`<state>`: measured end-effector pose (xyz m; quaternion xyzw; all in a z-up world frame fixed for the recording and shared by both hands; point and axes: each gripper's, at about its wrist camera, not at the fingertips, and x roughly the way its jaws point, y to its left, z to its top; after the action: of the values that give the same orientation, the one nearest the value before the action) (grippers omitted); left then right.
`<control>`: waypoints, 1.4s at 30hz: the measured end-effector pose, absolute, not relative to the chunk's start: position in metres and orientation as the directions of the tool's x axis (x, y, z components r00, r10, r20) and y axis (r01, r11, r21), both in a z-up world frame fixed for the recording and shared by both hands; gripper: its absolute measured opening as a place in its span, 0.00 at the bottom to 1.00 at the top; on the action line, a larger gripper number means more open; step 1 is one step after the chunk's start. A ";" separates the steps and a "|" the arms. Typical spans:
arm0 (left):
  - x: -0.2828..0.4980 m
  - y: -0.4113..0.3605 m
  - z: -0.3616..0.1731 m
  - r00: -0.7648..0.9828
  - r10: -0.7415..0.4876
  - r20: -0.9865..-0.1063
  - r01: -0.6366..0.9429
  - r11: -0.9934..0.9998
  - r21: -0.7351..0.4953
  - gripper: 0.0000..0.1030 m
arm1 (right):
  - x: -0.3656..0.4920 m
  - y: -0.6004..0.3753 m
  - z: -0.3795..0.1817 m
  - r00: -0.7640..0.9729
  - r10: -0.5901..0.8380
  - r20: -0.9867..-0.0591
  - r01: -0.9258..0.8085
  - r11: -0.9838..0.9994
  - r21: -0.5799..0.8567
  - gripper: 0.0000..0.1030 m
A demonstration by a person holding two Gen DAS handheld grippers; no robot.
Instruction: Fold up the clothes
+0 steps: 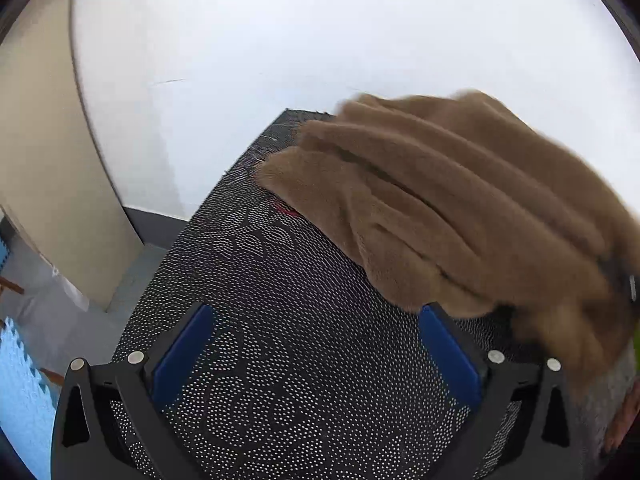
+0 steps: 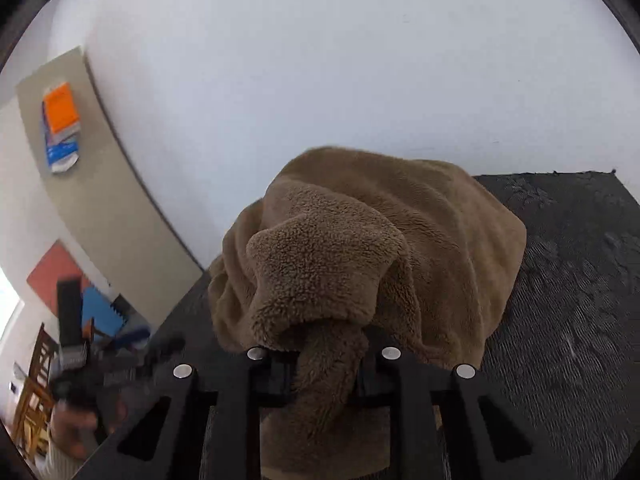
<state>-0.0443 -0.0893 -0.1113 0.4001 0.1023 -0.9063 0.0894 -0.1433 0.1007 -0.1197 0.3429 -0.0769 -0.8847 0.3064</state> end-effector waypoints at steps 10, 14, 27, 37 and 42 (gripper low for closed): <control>-0.045 -0.079 -0.112 -0.668 -0.020 -0.744 0.209 -0.965 -0.161 1.00 | -0.024 0.160 -0.148 -0.514 -0.593 -0.619 0.466 -0.800 0.379 0.14; -0.047 -0.071 -0.114 -0.665 0.005 -0.747 0.182 -0.969 -0.168 1.00 | -0.005 0.191 -0.136 -0.584 -0.574 -0.574 0.421 -0.819 0.390 0.15; -0.046 -0.057 -0.123 -0.656 0.041 -0.754 0.108 -0.983 -0.148 1.00 | -0.193 0.223 -0.111 -0.684 -0.531 -0.500 0.330 -0.837 0.437 1.00; -0.051 -0.062 -0.135 -0.624 0.061 -0.779 0.115 -0.979 -0.169 1.00 | -0.331 0.238 -0.182 -0.455 -0.758 -0.467 0.283 -0.620 0.732 1.00; -0.051 -0.063 -0.137 -0.619 0.059 -0.783 0.115 -0.980 -0.165 1.00 | -0.324 0.232 -0.190 -0.313 -0.888 -0.338 0.396 -0.445 0.803 1.00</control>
<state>-0.0513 -0.0627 -0.1371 0.4361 0.0997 -0.8942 0.0158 -0.3240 0.2320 -0.1899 0.4004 -0.3072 -0.7498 0.4279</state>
